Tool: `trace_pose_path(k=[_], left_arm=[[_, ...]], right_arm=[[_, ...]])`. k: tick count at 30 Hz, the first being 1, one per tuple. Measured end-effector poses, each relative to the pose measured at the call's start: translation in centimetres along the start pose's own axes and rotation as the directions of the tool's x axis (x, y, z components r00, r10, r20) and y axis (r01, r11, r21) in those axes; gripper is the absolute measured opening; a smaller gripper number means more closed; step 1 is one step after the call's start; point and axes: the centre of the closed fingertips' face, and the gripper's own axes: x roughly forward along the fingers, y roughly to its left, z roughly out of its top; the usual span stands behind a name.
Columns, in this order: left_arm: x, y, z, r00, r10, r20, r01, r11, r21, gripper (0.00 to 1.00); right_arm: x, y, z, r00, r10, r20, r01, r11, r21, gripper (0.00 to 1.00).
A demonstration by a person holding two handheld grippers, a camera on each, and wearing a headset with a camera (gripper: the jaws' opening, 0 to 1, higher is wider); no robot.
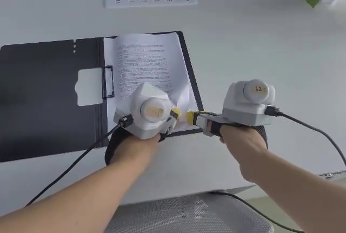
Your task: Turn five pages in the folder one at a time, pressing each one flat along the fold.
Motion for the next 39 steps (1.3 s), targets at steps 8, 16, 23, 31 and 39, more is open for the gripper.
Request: trace_pose_path(k=[8, 16, 23, 31, 39], left_arm=[[0.0, 0.0, 0.1, 1.0, -0.003, -0.002, 0.002, 1.0, -0.015, 0.22], [-0.4, -0.2, 0.1, 0.9999, -0.011, 0.001, 0.011, 0.999, -0.03, 0.28], [-0.7, -0.5, 0.2, 0.9998, -0.019, 0.007, 0.019, 1.0, -0.022, 0.3], [-1.3, -0.2, 0.7, 0.9996, -0.013, 0.024, 0.013, 1.0, 0.001, 0.32], [-2.3, 1.0, 1.2, 0.9993, 0.003, 0.038, -0.003, 1.0, 0.007, 0.32]], right_arm=[[-0.2, 0.3, -0.1, 1.0, -0.009, -0.004, 0.009, 1.0, 0.019, 0.0], [-0.6, 0.1, -0.1, 0.9999, -0.01, 0.007, 0.01, 0.999, 0.036, 0.0], [-1.3, 0.0, -0.1, 0.9996, -0.005, 0.027, 0.003, 0.998, 0.062, 0.0], [-1.8, -0.3, 0.7, 0.9983, 0.004, 0.058, -0.008, 0.998, 0.069, 0.0], [-2.9, 0.3, 1.8, 0.9932, 0.029, 0.113, -0.038, 0.996, 0.077, 0.0]])
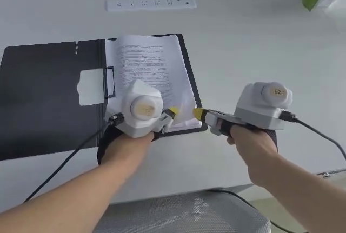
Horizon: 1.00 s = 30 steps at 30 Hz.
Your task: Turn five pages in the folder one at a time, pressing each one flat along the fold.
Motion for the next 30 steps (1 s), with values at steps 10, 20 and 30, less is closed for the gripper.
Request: trace_pose_path(k=[10, 20, 30], left_arm=[[-2.5, 2.0, 1.0, 0.999, 0.023, 0.038, -0.024, 1.0, 0.006, 0.34], [-6.6, 4.9, 2.5, 0.9929, 0.055, 0.106, -0.057, 0.998, 0.013, 0.37], [-11.8, 7.5, 2.9, 0.9825, 0.108, 0.151, -0.107, 0.994, -0.012, 0.4]], right_arm=[[-1.0, 2.2, 1.0, 0.9966, 0.063, 0.052, -0.063, 0.998, -0.006, 0.0], [-2.2, 5.6, 2.0, 0.982, 0.151, 0.113, -0.149, 0.988, -0.028, 0.0], [-2.3, 10.2, 2.6, 0.9579, 0.251, 0.14, -0.246, 0.968, -0.052, 0.0]])
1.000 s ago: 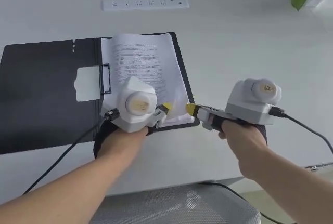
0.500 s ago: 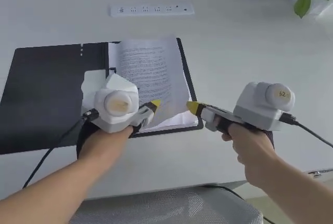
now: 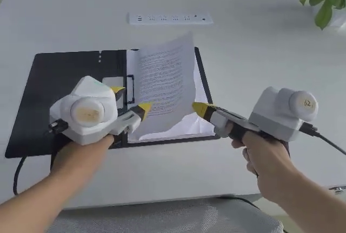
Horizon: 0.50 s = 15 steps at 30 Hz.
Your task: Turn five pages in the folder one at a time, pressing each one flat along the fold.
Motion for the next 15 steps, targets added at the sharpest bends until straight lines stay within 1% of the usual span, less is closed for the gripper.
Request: trace_pose_path(k=[3, 5, 6, 7, 9, 11, 12, 13, 15], left_arm=[[-1.8, 1.3, 0.2, 0.9996, 0.022, 0.016, -0.022, 1.0, -0.004, 0.4], [-2.7, 1.9, 0.3, 0.9992, 0.032, 0.022, -0.032, 0.999, -0.008, 0.4], [-3.2, 2.5, 0.2, 0.9987, 0.044, 0.025, -0.044, 0.999, -0.007, 0.4], [-3.7, 3.0, 0.1, 0.9984, 0.05, 0.025, -0.049, 0.999, -0.013, 0.4], [-4.3, 3.6, -0.1, 0.9981, 0.057, 0.026, -0.056, 0.998, -0.016, 0.4], [-5.0, 4.3, -0.4, 0.9976, 0.065, 0.024, -0.065, 0.998, -0.015, 0.4], [-5.5, 4.7, -0.5, 0.9972, 0.069, 0.027, -0.069, 0.997, -0.031, 0.41], [-5.8, 5.0, -0.5, 0.9969, 0.074, 0.027, -0.073, 0.997, -0.032, 0.41], [-6.5, 5.4, -0.5, 0.9964, 0.077, 0.033, -0.077, 0.997, -0.025, 0.41]], right_arm=[[1.0, 2.5, 0.4, 0.9989, 0.045, 0.01, -0.044, 0.999, -0.025, 0.0], [1.6, 3.6, 0.4, 0.9982, 0.06, 0.007, -0.059, 0.998, -0.029, 0.0], [2.0, 4.4, 0.3, 0.9972, 0.074, 0.002, -0.074, 0.996, -0.05, 0.0], [2.4, 5.1, 0.2, 0.9961, 0.088, 0.002, -0.088, 0.995, -0.047, 0.0], [2.9, 5.8, 0.0, 0.9956, 0.094, -0.002, -0.094, 0.994, -0.054, 0.0], [3.4, 6.8, -0.1, 0.9935, 0.114, -0.001, -0.114, 0.992, -0.046, 0.0], [3.7, 7.3, -0.2, 0.9927, 0.12, -0.004, -0.12, 0.991, -0.055, 0.0], [3.8, 7.6, -0.3, 0.9923, 0.124, -0.007, -0.124, 0.99, -0.06, 0.0], [4.3, 8.5, -0.6, 0.9903, 0.138, -0.015, -0.139, 0.988, -0.063, 0.0]])
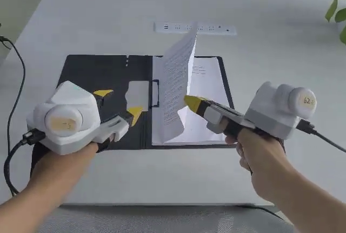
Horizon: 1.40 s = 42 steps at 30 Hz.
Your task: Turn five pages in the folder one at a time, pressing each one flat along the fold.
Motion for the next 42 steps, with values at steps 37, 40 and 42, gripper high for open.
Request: trace_pose_path(k=[37, 40, 42], left_arm=[[-9.6, 10.3, -3.2, 0.9956, 0.093, -0.008, -0.093, 0.996, -0.004, 0.4], [-9.3, 10.7, -4.1, 0.9963, 0.084, -0.02, -0.084, 0.996, -0.008, 0.4], [-9.0, 10.7, -4.5, 0.9969, 0.075, -0.023, -0.075, 0.997, -0.003, 0.4]], right_arm=[[13.7, 3.6, -13.2, 0.9476, -0.038, -0.317, -0.037, 0.973, -0.23, 0.0], [14.2, 3.0, -14.0, 0.9409, -0.073, -0.331, -0.021, 0.962, -0.273, 0.0], [14.5, 2.5, -14.6, 0.9342, -0.098, -0.343, -0.01, 0.954, -0.301, 0.0]])
